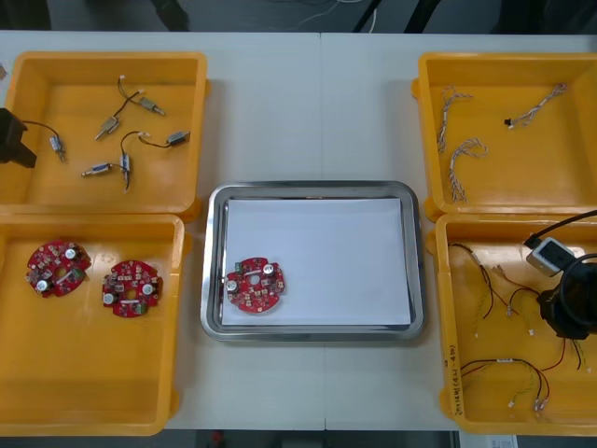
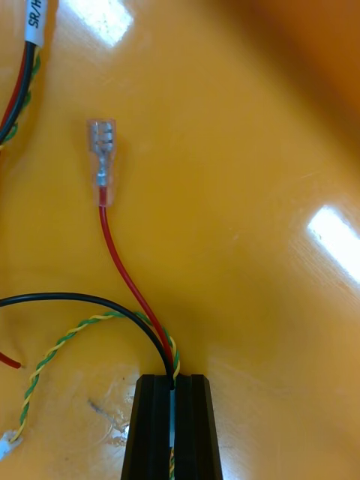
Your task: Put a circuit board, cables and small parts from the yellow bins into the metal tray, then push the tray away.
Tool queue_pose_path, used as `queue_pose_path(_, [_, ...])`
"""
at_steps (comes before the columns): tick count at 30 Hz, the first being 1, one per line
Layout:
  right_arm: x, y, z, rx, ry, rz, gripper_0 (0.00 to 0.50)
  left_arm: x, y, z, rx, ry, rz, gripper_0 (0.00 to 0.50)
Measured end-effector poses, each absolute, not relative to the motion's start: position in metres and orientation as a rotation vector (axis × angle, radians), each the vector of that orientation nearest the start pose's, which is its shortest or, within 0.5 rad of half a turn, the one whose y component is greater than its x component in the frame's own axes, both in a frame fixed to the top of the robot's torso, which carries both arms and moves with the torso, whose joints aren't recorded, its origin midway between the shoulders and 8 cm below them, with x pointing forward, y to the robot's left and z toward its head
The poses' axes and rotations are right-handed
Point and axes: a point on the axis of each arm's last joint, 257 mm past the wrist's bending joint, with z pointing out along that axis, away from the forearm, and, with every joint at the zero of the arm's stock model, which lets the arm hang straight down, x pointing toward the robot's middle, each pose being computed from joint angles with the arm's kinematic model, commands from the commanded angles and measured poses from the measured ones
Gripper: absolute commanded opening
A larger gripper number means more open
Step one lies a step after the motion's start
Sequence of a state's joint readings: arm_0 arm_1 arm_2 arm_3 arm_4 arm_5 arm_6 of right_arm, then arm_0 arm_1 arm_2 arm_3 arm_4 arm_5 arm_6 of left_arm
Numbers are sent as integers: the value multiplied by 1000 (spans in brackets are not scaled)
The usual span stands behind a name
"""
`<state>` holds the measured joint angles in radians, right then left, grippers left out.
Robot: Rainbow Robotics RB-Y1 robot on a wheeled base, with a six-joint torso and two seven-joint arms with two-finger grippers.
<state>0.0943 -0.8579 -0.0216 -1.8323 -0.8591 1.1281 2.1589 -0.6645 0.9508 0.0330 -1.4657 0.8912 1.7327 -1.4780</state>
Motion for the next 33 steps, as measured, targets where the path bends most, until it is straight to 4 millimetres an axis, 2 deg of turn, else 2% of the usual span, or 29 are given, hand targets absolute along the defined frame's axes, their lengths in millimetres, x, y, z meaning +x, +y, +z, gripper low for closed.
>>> queue_pose_path(4, [390, -390, -310, -906, 2459, -74, 0, 498, 415, -127, 33, 2713, 12, 500])
queue_pose_path(7, [381, -396, -301, -884, 2503, -27, 0, 499, 413, -130, 32, 2716, 10, 500])
queue_pose_path(15, [372, -410, -254, -821, 2538, 67, 0, 512, 414, -134, -43, 2741, -30, 500])
queue_pose_path(18, [369, -420, -236, -822, 2549, 63, 0, 520, 416, -129, 34, 2737, 25, 500])
queue_pose_path(24, [357, -445, -209, -861, 2593, 8, 0, 529, 409, -123, 317, 2726, 121, 500])
queue_pose_path(29, [350, -455, -189, -896, 2610, -25, 0, 533, 407, -130, 292, 2759, 70, 500])
queue_pose_path(33, [351, -445, -174, -964, 2581, -55, 0, 541, 410, -135, 264, 2746, 56, 500])
